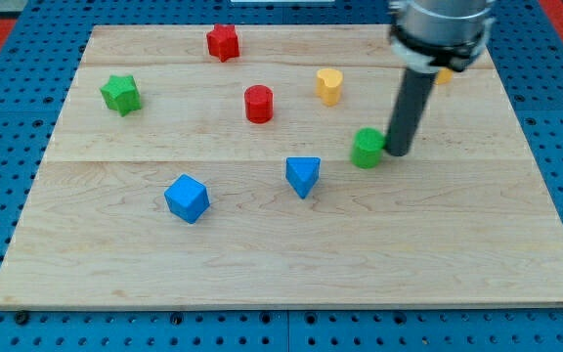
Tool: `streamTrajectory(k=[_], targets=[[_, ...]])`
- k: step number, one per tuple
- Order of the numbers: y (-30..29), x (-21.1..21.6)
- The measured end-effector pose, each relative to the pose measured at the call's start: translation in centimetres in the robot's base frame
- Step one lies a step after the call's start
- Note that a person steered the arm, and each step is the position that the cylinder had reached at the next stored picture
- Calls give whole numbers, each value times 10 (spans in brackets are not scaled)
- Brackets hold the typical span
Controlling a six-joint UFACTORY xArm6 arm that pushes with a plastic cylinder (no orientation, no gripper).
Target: Slide green circle towards up and left
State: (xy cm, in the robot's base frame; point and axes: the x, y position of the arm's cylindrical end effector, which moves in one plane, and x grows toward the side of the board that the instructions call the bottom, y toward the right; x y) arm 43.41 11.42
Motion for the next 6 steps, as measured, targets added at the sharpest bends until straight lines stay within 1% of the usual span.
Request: streamTrajectory(k=[1, 3, 4, 5, 6], targets=[[-33, 19], [-116, 19], [-122, 9], [-101, -13], [-121, -18]])
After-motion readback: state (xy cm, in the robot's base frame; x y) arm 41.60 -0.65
